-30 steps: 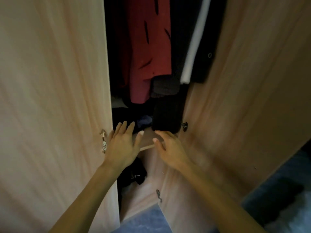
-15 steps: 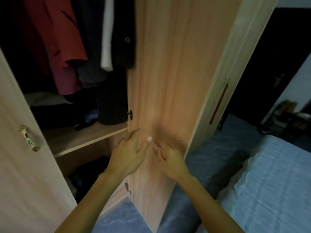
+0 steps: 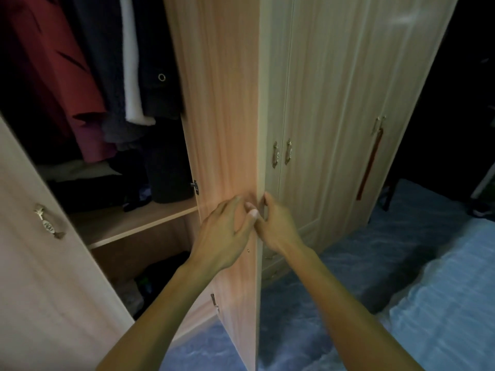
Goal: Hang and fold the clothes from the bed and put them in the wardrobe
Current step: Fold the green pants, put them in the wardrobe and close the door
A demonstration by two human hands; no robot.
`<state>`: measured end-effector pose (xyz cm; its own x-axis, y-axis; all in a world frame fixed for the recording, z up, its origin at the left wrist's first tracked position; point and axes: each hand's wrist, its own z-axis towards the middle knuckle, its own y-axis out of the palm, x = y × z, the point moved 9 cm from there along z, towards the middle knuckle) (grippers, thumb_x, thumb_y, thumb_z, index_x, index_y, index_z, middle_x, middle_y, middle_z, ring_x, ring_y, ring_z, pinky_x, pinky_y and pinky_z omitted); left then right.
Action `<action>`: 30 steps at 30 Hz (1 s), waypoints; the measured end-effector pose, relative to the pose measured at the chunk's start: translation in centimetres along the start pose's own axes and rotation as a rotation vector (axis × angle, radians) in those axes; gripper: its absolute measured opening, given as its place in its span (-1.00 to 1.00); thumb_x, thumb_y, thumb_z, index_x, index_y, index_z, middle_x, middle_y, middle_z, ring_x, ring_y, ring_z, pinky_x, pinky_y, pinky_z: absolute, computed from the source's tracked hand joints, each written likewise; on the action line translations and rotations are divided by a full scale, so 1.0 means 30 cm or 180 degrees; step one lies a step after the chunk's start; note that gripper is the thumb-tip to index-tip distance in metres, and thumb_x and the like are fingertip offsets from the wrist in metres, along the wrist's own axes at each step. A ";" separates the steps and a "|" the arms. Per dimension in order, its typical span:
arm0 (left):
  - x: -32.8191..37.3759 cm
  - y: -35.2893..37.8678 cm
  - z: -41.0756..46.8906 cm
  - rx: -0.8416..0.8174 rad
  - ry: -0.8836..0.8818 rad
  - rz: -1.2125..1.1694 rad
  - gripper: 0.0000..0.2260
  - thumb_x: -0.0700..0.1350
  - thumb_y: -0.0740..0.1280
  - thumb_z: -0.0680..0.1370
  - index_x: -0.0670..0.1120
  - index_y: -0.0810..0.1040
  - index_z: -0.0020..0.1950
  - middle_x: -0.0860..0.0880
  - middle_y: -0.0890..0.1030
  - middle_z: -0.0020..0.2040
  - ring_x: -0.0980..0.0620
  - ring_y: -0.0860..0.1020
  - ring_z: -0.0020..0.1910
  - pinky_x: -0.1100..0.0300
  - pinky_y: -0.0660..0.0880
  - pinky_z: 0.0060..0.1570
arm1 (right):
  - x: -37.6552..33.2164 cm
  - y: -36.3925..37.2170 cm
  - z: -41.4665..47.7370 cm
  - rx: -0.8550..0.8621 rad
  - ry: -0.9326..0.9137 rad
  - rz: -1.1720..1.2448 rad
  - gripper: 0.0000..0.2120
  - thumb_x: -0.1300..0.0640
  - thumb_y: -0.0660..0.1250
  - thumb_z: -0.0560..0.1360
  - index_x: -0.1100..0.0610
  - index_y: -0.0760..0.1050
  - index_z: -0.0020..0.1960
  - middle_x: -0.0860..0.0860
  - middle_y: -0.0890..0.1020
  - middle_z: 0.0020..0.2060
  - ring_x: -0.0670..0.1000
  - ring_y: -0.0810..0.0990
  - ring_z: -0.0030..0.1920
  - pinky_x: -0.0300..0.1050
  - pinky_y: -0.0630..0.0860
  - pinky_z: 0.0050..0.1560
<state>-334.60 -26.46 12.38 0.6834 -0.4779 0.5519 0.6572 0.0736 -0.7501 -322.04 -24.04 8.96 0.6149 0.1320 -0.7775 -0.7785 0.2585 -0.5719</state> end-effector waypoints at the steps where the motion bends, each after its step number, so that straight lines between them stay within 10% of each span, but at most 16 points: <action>1: -0.014 -0.009 -0.007 0.0008 -0.0053 0.0047 -0.53 0.19 0.08 0.60 -0.04 0.33 0.41 0.01 0.40 0.39 0.07 0.37 0.32 0.30 0.25 0.16 | -0.006 0.008 -0.005 0.0055 -0.0041 0.0023 -0.72 -0.19 0.17 0.56 0.03 0.33 -0.06 -0.07 0.53 -0.26 -0.09 0.52 -0.30 -0.34 0.29 -0.40; 5: -0.122 -0.072 -0.033 0.0135 -0.0306 0.0288 -0.38 0.35 -0.01 0.54 0.02 0.25 0.48 0.00 0.36 0.43 0.02 0.37 0.36 0.05 0.35 0.30 | -0.048 0.024 -0.037 0.0275 -0.0315 -0.0048 -0.73 -0.18 0.27 0.52 0.00 0.30 -0.09 -0.12 0.48 -0.33 -0.21 0.45 -0.37 -0.38 0.30 -0.46; 10: -0.198 -0.187 -0.069 0.0401 -0.0418 0.0528 -0.49 0.23 0.09 0.57 0.04 0.28 0.46 0.02 0.37 0.42 0.02 0.36 0.36 0.20 0.28 0.20 | -0.125 0.112 -0.061 0.0108 -0.0489 -0.0348 -0.76 -0.15 0.28 0.51 -0.02 0.37 0.03 -0.19 0.48 -0.30 -0.24 0.46 -0.39 -0.43 0.30 -0.46; 18: -0.327 -0.380 -0.137 0.0869 -0.0578 0.0855 -0.43 0.29 0.03 0.52 -0.04 0.37 0.38 -0.06 0.49 0.30 -0.07 0.47 0.24 0.03 0.43 0.15 | -0.338 0.462 -0.107 -0.0552 -0.1226 -0.0108 -0.35 -0.29 0.08 0.50 0.03 0.16 0.48 0.04 0.37 0.29 0.08 0.52 0.12 0.09 0.56 0.00; 30: -0.821 -0.749 -0.310 0.1028 -0.1227 0.1747 -0.47 0.26 0.02 0.53 -0.08 0.43 0.25 -0.11 0.56 0.13 -0.12 0.54 0.06 -0.01 0.47 0.04 | -0.684 0.989 0.041 -0.1360 -0.1298 -0.0963 -0.21 -0.22 0.16 0.55 0.02 -0.22 0.54 0.04 -0.03 0.55 0.12 0.19 0.48 0.06 0.32 0.37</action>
<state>-369.16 -24.47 12.25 0.9643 0.0382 0.2619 0.2093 0.4955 -0.8430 -357.61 -17.90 8.26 0.7472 0.4864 -0.4529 -0.4937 -0.0500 -0.8682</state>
